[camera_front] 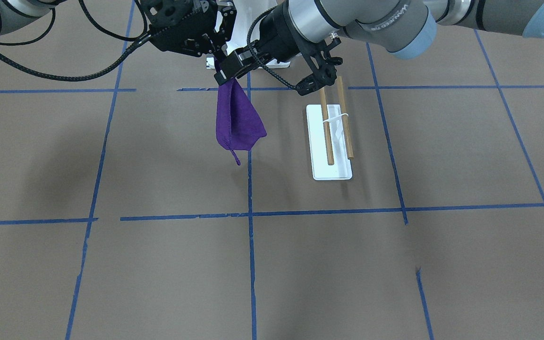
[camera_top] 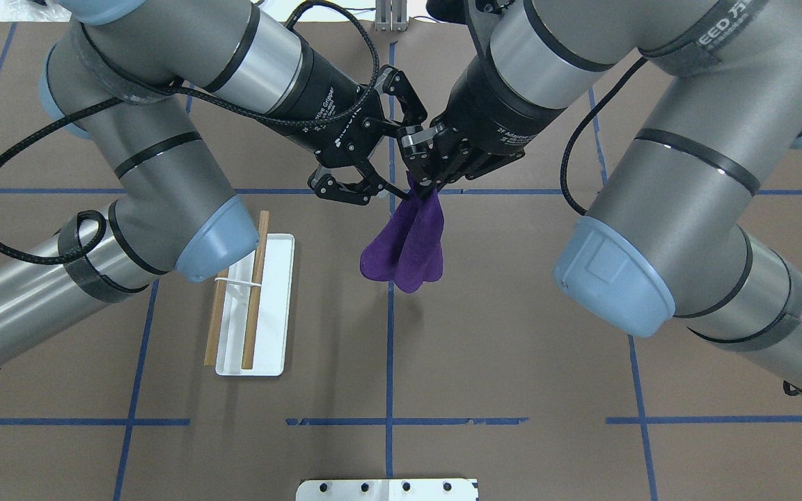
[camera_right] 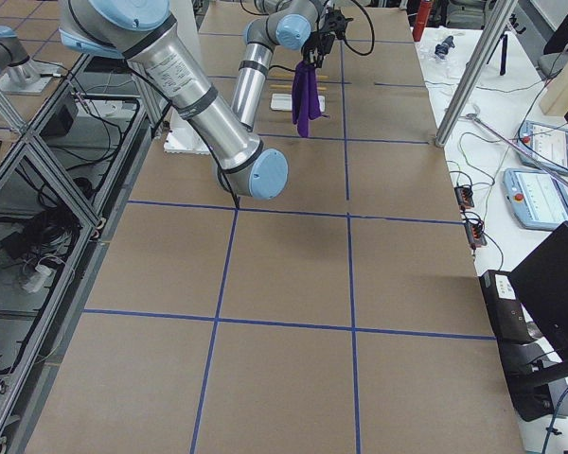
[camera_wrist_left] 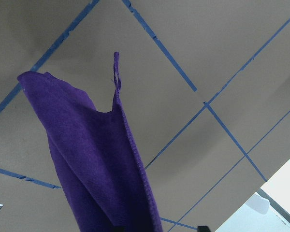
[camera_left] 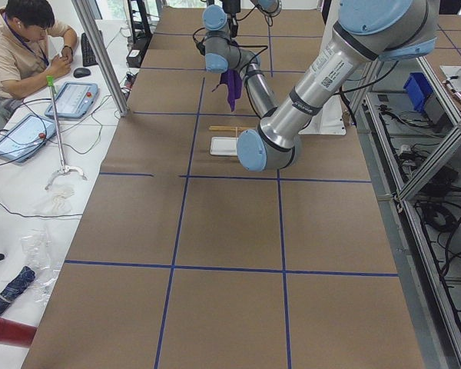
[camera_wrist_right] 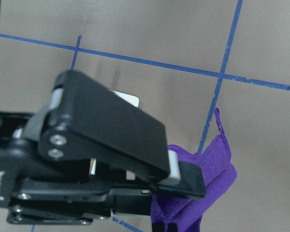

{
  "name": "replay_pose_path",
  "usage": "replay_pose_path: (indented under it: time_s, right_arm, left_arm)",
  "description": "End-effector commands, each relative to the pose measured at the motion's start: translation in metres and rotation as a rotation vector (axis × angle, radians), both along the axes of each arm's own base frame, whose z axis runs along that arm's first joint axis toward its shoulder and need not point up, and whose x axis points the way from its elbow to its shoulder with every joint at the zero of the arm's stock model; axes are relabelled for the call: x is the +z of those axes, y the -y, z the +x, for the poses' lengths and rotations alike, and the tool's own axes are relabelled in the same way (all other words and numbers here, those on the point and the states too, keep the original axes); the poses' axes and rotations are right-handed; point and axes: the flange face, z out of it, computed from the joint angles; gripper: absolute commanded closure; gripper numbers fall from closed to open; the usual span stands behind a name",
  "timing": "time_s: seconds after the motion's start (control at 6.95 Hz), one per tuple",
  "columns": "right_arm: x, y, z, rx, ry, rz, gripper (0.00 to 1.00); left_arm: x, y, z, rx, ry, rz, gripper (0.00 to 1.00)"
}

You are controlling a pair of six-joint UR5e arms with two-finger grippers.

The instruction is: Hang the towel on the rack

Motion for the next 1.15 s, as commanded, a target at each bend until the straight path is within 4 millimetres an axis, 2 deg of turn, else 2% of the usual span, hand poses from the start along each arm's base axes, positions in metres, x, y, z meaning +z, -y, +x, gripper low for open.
replay_pose_path:
  time_s: [0.0, 0.14, 0.72, 0.86, 1.01]
  right_arm:
    - [-0.0003, -0.0020, 0.0016, -0.002, 0.003, 0.004, 1.00]
    - [-0.0003, -0.0020, 0.0017, -0.002, 0.004, 0.004, 1.00]
    - [0.0006, -0.0021, 0.0030, 0.000, 0.003, 0.002, 1.00]
    - [0.0009, -0.0018, 0.0034, 0.012, -0.001, -0.007, 0.01]
    - [0.0038, 0.0001, 0.0033, 0.026, -0.009, -0.003, 0.00]
  left_arm:
    - [-0.0007, -0.0015, -0.0013, 0.000, -0.003, 0.004, 0.97]
    - [-0.0007, -0.0017, -0.0013, 0.002, -0.004, 0.012, 1.00]
    - [0.0008, -0.0010, -0.0021, -0.001, -0.001, 0.002, 1.00]
    - [-0.0002, -0.0012, -0.0022, -0.001, -0.002, 0.003, 1.00]
    - [-0.0006, -0.0016, -0.0027, -0.001, -0.003, 0.005, 1.00]
